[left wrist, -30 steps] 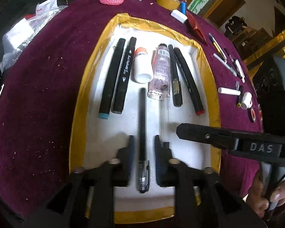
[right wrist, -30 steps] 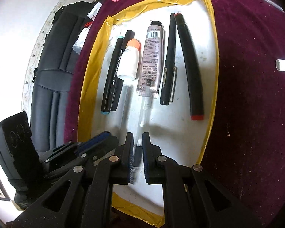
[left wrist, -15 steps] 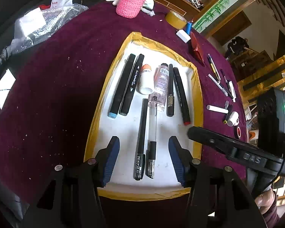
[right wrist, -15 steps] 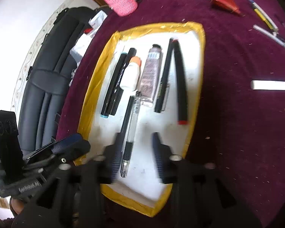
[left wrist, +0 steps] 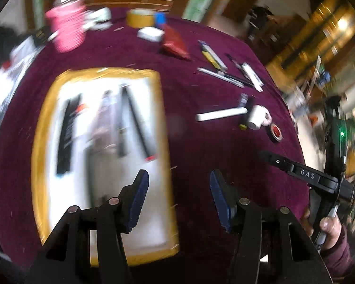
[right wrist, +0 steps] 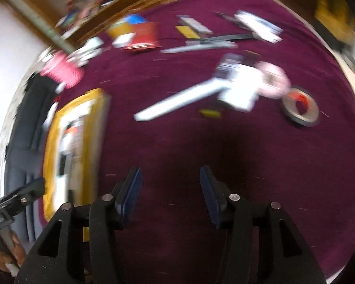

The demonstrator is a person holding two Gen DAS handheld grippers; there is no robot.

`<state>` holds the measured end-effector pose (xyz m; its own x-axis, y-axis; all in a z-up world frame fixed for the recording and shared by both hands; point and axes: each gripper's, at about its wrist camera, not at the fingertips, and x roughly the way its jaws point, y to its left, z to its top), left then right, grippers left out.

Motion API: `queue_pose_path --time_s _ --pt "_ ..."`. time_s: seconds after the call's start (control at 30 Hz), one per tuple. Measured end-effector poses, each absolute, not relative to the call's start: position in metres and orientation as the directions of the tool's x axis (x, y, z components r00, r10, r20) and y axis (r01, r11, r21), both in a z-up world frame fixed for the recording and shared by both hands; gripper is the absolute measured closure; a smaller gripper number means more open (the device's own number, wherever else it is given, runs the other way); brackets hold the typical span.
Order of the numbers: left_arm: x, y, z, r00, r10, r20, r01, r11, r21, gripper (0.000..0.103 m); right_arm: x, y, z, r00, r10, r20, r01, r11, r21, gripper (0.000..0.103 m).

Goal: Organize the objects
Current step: 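Move both open tools back over the pile of pens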

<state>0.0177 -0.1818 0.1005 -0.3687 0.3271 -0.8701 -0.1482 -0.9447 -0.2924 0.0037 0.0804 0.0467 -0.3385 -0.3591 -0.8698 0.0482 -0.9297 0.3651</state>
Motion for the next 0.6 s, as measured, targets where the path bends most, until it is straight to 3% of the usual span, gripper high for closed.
queue_pose_path --time_s 0.3,0.6 --pt "-0.055 -0.063 0.069 -0.376 0.279 -0.884 -0.363 -0.922 -0.137 0.056 0.002 0.204 0.038 -0.333 -0.291 -0.897 -0.09 -0.937 0.337 0.053" --pt "-0.105 0.002 0.018 -0.393 0.144 -0.908 -0.584 -0.802 0.126 0.056 -0.002 0.261 0.027 -0.296 -0.264 -0.918 -0.118 -0.944 0.309 0.053"
